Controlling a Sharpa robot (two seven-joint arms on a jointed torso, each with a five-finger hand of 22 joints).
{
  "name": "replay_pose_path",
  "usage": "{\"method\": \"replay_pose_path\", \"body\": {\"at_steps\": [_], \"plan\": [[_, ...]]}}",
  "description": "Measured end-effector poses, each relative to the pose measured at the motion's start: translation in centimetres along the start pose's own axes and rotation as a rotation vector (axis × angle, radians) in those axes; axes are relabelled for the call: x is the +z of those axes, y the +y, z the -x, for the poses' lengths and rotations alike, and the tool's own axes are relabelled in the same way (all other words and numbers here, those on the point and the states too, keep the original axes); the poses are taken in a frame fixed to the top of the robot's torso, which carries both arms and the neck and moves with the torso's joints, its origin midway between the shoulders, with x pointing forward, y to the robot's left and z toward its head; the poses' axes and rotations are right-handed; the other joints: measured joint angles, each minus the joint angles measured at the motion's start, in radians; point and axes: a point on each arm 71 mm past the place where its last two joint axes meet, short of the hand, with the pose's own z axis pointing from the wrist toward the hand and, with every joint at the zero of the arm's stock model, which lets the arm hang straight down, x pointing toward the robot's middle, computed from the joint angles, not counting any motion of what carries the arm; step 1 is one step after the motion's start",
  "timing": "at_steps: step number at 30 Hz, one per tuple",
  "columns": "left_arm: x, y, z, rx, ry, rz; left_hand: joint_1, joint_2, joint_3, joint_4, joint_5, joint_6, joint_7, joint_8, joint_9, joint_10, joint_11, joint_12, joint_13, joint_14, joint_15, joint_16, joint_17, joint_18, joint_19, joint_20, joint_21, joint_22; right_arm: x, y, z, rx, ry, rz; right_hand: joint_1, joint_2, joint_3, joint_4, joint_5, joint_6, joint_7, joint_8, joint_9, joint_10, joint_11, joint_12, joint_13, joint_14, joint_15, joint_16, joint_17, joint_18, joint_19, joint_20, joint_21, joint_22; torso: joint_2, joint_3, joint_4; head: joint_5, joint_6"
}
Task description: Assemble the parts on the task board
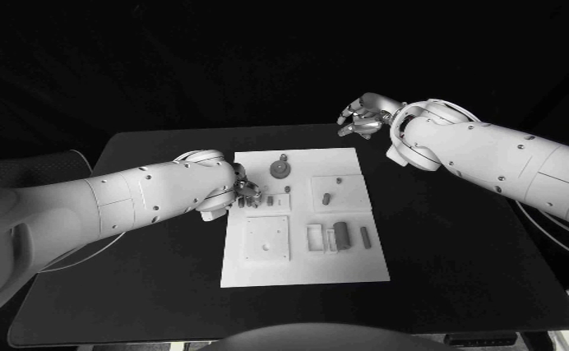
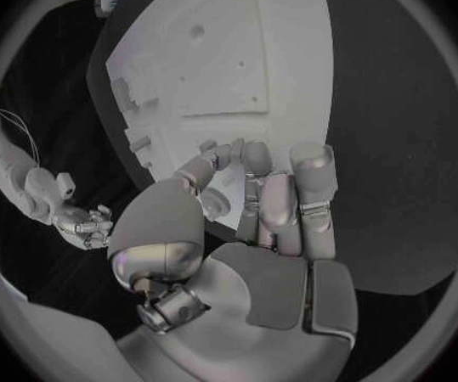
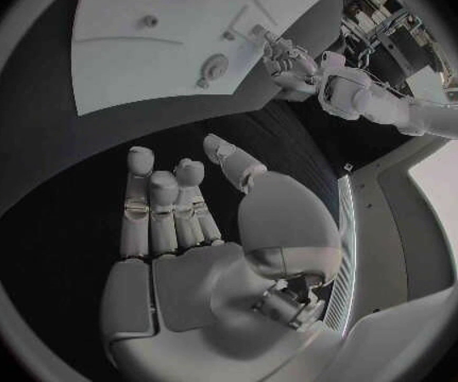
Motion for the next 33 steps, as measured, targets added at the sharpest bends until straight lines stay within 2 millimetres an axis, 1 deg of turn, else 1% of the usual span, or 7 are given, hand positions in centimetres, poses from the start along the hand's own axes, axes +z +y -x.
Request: {"method": "replay_pose_path", "body": {"at_steps": [6,9,15,33], "plan": [[0.05,-0.05,0.05,-0.002,-0.007,0.0,0.001,0.001,-0.003,0.003,-0.003,-0.004,0.004,0.0,-0.001,-0.001,-0.001,0.0,0.0,0.0,0.0,0.0,0.0,0.0,0.0,0.0,0.0,0.0,0.0,0.01,0.0,0.0,0.0,0.0,0.0,0.0,0.0,0.0,0.0,0.0,0.0,0.0,0.0,0.0,0.0,0.0,-0.001,0.001,0.001,0.0,0.0,0.0,0.0,0.0,0.0,0.0,0.0,0.0,0.0,0.0,0.0],[0.08,-0.12,0.08,0.001,-0.009,0.0,0.003,0.003,-0.004,0.004,-0.004,-0.004,0.004,0.0,-0.001,-0.001,-0.001,0.0,0.0,0.0,0.0,0.0,-0.001,0.0,0.0,0.0,0.0,0.0,0.0,0.01,-0.01,0.0,0.0,0.0,0.0,0.0,0.0,0.0,0.0,0.0,0.0,0.0,0.0,0.0,0.0,0.0,-0.001,-0.002,-0.002,0.0,0.0,0.0,0.0,0.0,0.0,0.0,0.0,0.0001,0.0,0.0,0.0],[0.1,-0.28,0.15,0.014,-0.018,-0.002,0.004,0.004,-0.004,0.004,-0.004,-0.004,0.004,-0.002,-0.001,-0.001,-0.001,0.0,0.0,0.0,0.0,0.0,-0.003,0.0,0.0,0.0,0.0,0.0,-0.02,0.0,0.0,0.0,0.0,0.0,0.0,0.0,0.0,0.0,0.0,0.0,0.0,0.0,0.0,0.0,0.0,0.0,-0.001,-0.002,-0.002,0.0,0.0,0.0,0.0,0.0,0.0,0.0,0.0,0.0006,0.0,-0.001,-0.001],[0.12,-0.5,0.21,0.038,-0.037,-0.006,0.007,0.007,-0.006,0.005,-0.008,-0.004,0.003,0.002,-0.004,-0.002,-0.002,0.004,0.0,0.0,0.0,0.0,-0.001,0.0,0.003,-0.002,0.0,0.0,-0.03,0.11,-0.06,0.001,0.002,0.003,0.0,0.0,0.0,0.0,0.0,0.0,0.0,0.0,0.0,0.0,0.0,0.0,-0.001,-0.002,-0.002,0.0,0.0,0.0,0.0,0.0,0.0,0.0,0.0,0.0005,-0.0002,-0.002,-0.002]]}}
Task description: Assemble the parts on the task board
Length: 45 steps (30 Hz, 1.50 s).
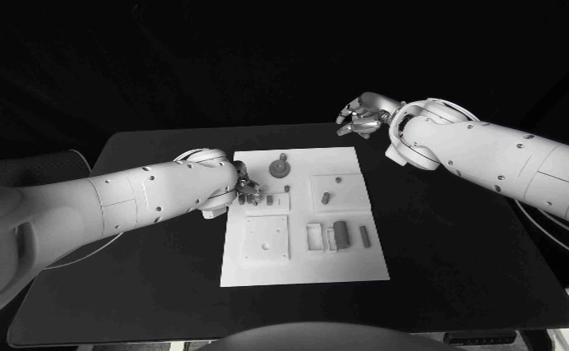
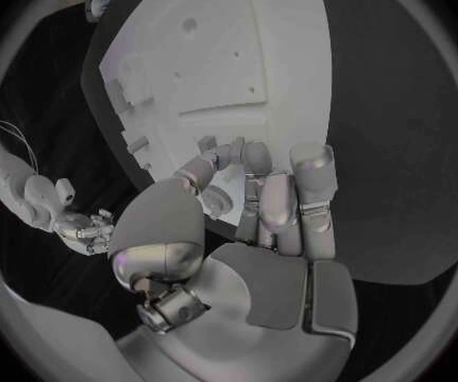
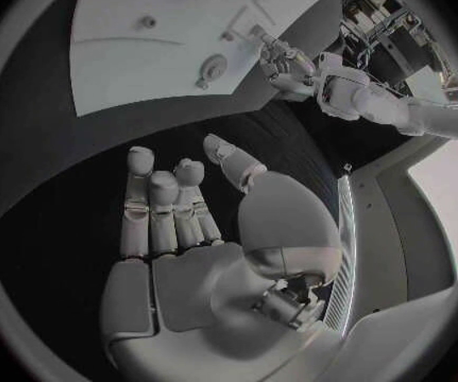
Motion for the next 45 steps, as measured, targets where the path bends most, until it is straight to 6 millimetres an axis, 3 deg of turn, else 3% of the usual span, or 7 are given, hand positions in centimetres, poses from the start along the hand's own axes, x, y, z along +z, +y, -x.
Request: {"method": "replay_pose_path", "body": {"at_steps": [45], "plan": [[-0.03,-0.29,-0.08,0.025,-0.011,-0.01,0.002,0.003,-0.001,0.0,0.006,-0.001,-0.001,0.004,-0.004,-0.003,-0.003,0.0,0.0,-0.001,-0.001,0.0,-0.002,0.0,-0.003,-0.002,0.0,0.0,0.0,-0.04,0.01,0.0,0.0,-0.001,0.0,0.0,0.0,0.0,0.004,0.001,-0.001,0.0,0.0,-0.002,0.002,0.0,-0.001,0.0,0.004,0.0,-0.001,0.0,0.0,0.0,0.0,0.0,0.0,-0.0004,0.0007,-0.002,-0.003]]}}
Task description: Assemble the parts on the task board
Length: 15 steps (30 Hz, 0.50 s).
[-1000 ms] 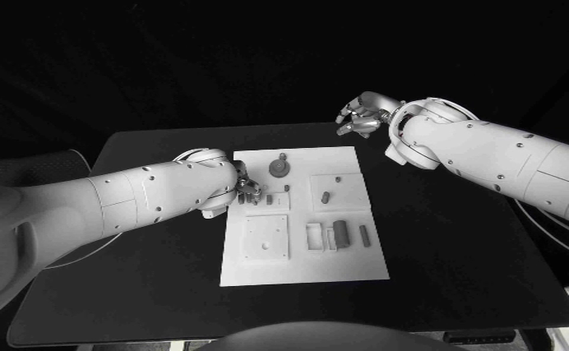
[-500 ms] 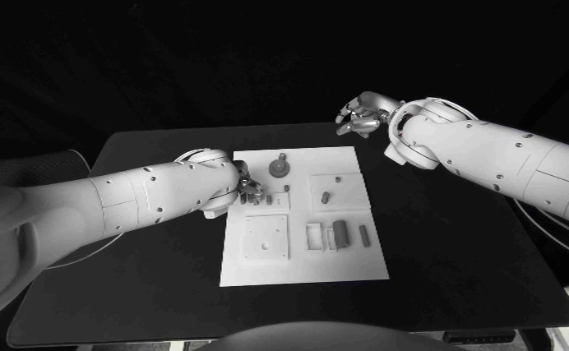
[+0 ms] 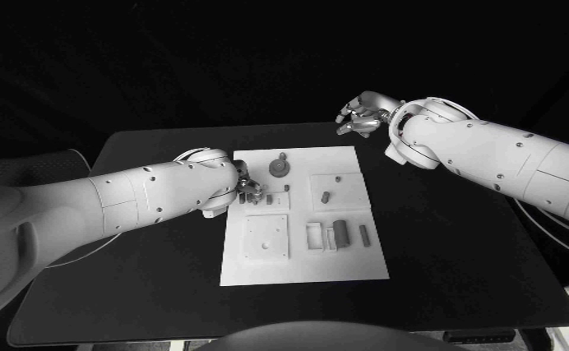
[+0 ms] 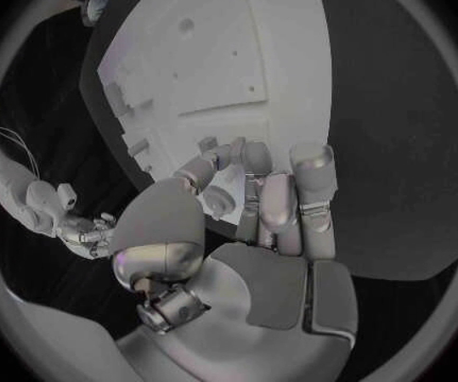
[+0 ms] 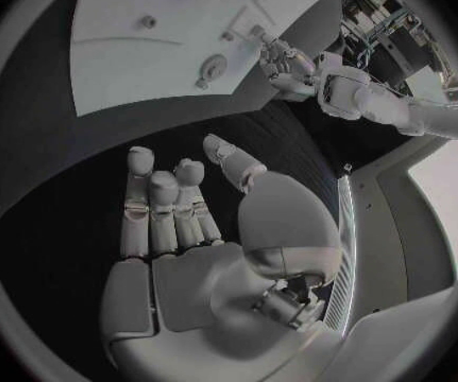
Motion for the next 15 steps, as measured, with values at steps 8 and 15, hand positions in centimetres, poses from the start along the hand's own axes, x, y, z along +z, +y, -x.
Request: {"method": "replay_pose_path", "body": {"at_steps": [8,15], "plan": [[0.0,-0.03,-0.01,0.006,0.003,-0.001,0.0,0.0,-0.003,-0.003,0.0,0.0,0.0,0.0,-0.001,0.0,0.0,-0.001,0.0,0.0,0.0,0.0,0.001,0.0,0.0,0.0,0.0,0.0,0.01,0.02,-0.01,0.0,0.0,0.0,0.0,0.0,0.0,0.0,0.0,0.0,0.0,0.0,0.0,0.0,0.0,0.0,0.0,0.0,0.0,0.004,0.0,0.0,0.0,0.0,0.0,0.0,0.0,0.0,-0.0001,0.0,-0.002],[-0.01,-0.11,-0.02,0.01,0.005,-0.002,0.0,0.0,-0.003,-0.003,0.0,0.0,0.0,0.001,-0.001,0.0,0.0,0.003,0.0,0.0,0.0,0.0,0.001,0.0,0.0,0.0,0.0,0.0,0.01,0.02,-0.01,0.0,0.0,0.0,0.0,0.0,0.0,0.0,0.0,0.0,0.0,0.0,0.0,0.0,0.0,0.0,0.0,-0.001,0.001,0.004,0.0,0.0,0.0,0.0,0.0,0.0,0.0,-0.0001,-0.0004,0.0,-0.002]]}}
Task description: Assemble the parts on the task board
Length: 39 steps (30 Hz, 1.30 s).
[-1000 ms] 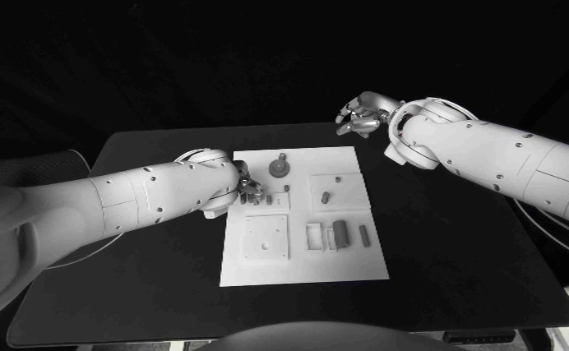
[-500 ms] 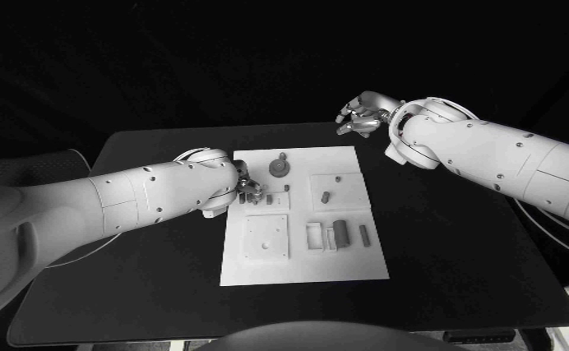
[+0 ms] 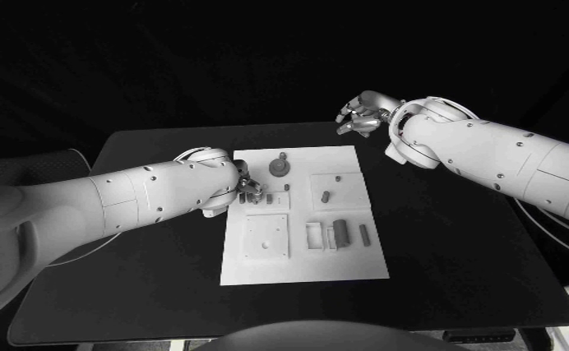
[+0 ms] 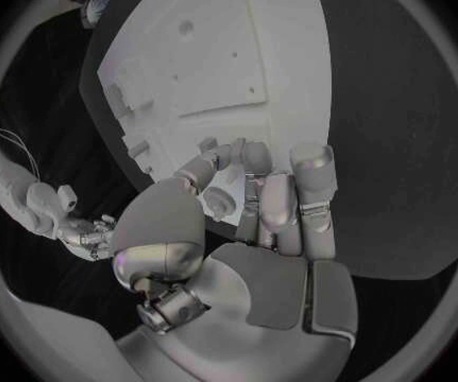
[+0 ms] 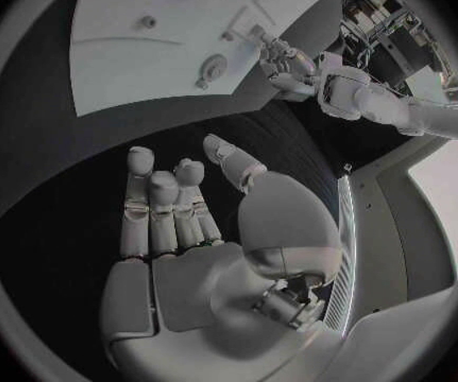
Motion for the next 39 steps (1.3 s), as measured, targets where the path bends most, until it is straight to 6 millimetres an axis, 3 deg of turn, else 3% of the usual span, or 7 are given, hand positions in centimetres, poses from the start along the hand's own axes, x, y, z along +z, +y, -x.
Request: {"method": "replay_pose_path", "body": {"at_steps": [39], "plan": [[0.05,0.03,0.07,0.009,0.006,0.002,0.002,0.002,-0.001,-0.001,-0.002,-0.001,-0.001,-0.001,-0.002,-0.002,-0.002,-0.001,0.0,0.0,0.0,0.0,0.001,0.0,0.004,0.0,0.0,0.0,0.01,0.01,-0.01,0.0,0.001,0.0,-0.004,0.004,0.0,0.0,0.0,0.0,0.0,0.004,0.0,0.002,-0.002,0.0,0.0,0.0,-0.004,0.0,0.0,0.0,0.0,0.0,0.0,0.0,0.0,0.0004,-0.0001,0.0,-0.004]]}}
